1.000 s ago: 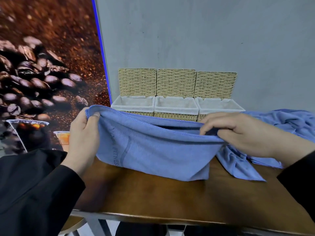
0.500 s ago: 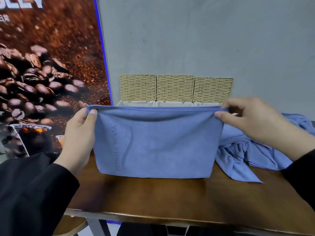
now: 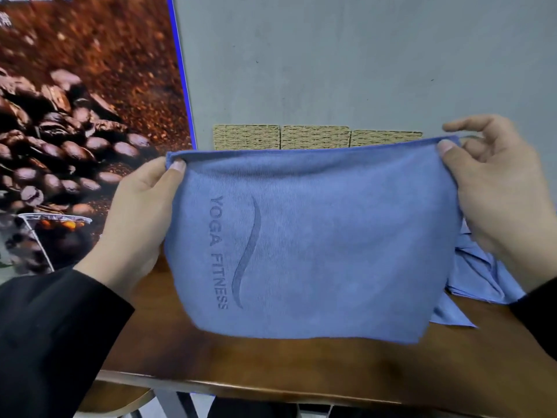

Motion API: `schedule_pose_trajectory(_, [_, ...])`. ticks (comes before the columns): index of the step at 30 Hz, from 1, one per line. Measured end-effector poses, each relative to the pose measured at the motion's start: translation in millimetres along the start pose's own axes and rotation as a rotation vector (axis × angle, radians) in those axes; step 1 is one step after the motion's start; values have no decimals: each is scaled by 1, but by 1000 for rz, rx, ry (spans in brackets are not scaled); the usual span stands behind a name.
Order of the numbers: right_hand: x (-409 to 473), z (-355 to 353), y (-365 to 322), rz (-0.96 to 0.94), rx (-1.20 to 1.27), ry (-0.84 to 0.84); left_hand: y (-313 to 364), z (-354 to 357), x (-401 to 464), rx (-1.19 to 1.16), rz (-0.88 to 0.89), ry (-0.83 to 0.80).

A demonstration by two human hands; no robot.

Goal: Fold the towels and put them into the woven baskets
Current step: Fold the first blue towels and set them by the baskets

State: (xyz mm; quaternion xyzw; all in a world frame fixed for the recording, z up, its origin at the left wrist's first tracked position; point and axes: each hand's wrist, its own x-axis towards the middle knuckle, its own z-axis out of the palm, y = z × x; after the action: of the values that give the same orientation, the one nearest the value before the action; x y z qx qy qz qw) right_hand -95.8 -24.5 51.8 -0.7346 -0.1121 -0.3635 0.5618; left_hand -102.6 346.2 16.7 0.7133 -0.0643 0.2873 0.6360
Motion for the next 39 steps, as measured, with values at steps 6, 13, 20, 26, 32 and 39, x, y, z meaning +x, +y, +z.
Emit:
schedule_pose_trajectory(6, [30, 33, 58, 95, -193, -64, -52, 17, 50, 269, -64, -84])
schedule_pose_trajectory(13, [-22, 81, 125, 87, -683, -490, -129, 44, 34, 948, -78, -392])
schedule_pose_trajectory(20, [-114, 95, 152, 121, -722, -1083, -166, 81, -46, 1142, 18, -884])
schedule_pose_trajectory(26, [-115, 80, 171, -36, -858, -1132, -176, 79, -55, 1202, 57, -900])
schedule_pose_trajectory(32, [-119, 77, 165, -117, -654, -940, -152, 83, -58, 1229, 71, -866])
schedule_pose_trajectory(39, [-151, 58, 134, -165, -378, -1082, -139, 89, -120, 972, 152, -859])
